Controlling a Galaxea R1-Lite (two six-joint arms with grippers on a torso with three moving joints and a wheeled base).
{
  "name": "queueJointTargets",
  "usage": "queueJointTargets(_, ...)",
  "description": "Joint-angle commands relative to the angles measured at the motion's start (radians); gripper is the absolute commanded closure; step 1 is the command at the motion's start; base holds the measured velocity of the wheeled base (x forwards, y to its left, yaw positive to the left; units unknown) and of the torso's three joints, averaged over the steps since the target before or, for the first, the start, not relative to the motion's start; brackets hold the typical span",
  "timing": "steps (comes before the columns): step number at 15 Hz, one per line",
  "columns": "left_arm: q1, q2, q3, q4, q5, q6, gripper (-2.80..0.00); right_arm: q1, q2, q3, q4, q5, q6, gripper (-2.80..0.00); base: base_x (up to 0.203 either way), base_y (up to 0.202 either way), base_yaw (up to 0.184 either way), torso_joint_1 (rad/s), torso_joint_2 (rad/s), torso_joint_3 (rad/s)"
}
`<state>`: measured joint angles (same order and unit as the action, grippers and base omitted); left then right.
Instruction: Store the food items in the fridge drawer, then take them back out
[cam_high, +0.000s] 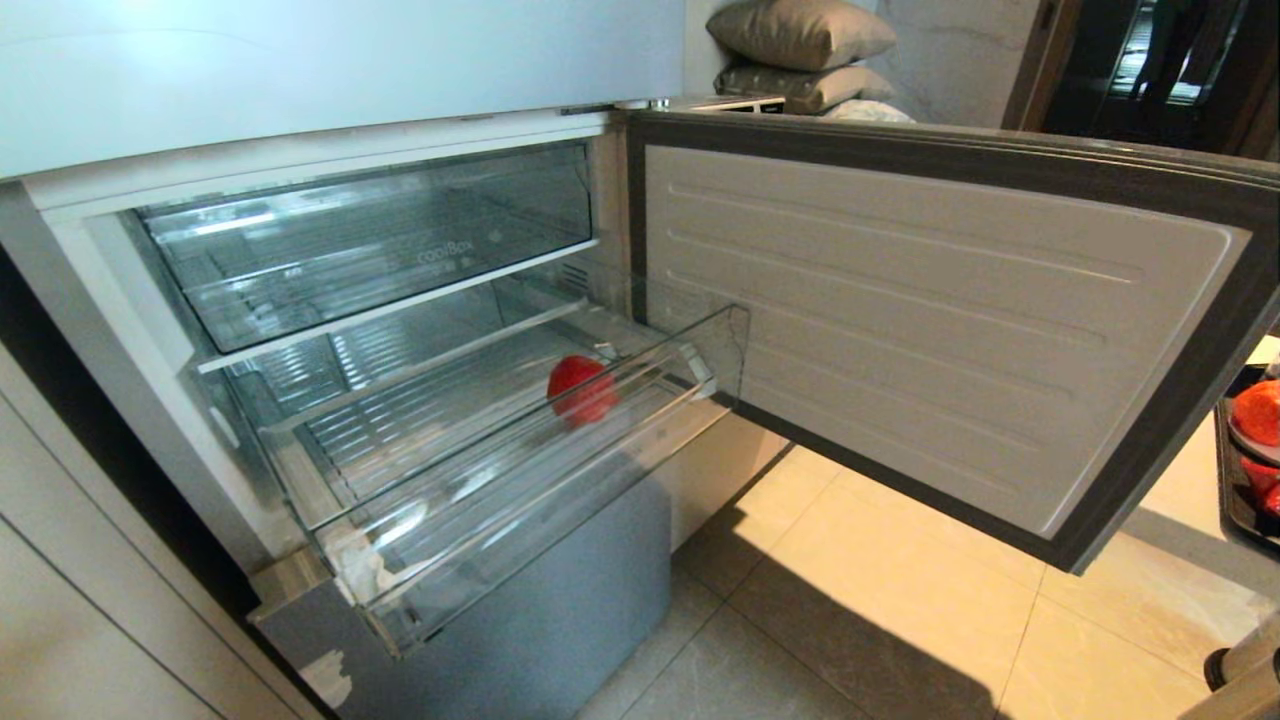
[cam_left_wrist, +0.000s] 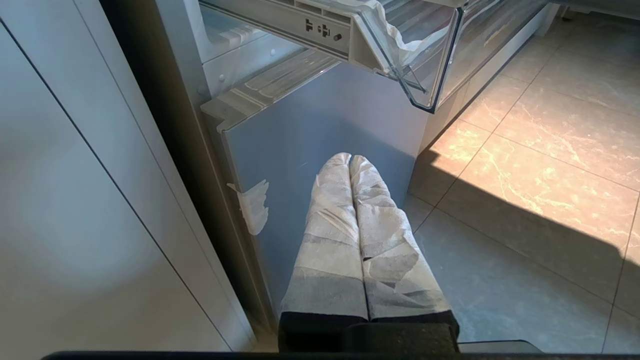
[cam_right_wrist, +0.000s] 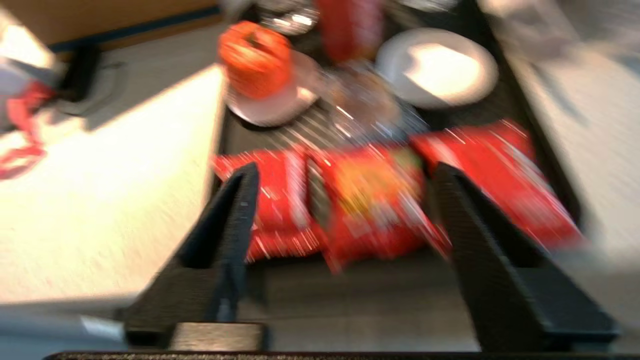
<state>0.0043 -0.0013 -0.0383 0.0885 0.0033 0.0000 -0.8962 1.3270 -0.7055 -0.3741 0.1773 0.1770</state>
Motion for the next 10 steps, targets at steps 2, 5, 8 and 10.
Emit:
queueJointTargets(2,0.0,0.0,0.0,0.0,0.0,0.0,0.0,0.037,0.25,-0.144,-0.04,0.075,-0.002,-2.8,0.0,0.0,0.0,0.0,0.0,0.0)
queueJointTargets(5,0.002,0.0,0.0,0.0,0.0,0.0,0.0,0.107,0.376,-0.253,-0.048,0.088,-0.004,-2.8,0.0,0.0,0.0,0.0,0.0,0.0)
queueJointTargets(8,0.001,0.0,0.0,0.0,0.001,0.0,0.0,0.173,0.474,-0.312,-0.111,0.09,-0.01,-2.8,0.0,0.0,0.0,0.0,0.0,0.0)
queueJointTargets(10,0.002,0.0,0.0,0.0,0.001,0.0,0.0,0.19,0.536,-0.326,-0.198,0.086,-0.03,-2.8,0.0,0.0,0.0,0.0,0.0,0.0)
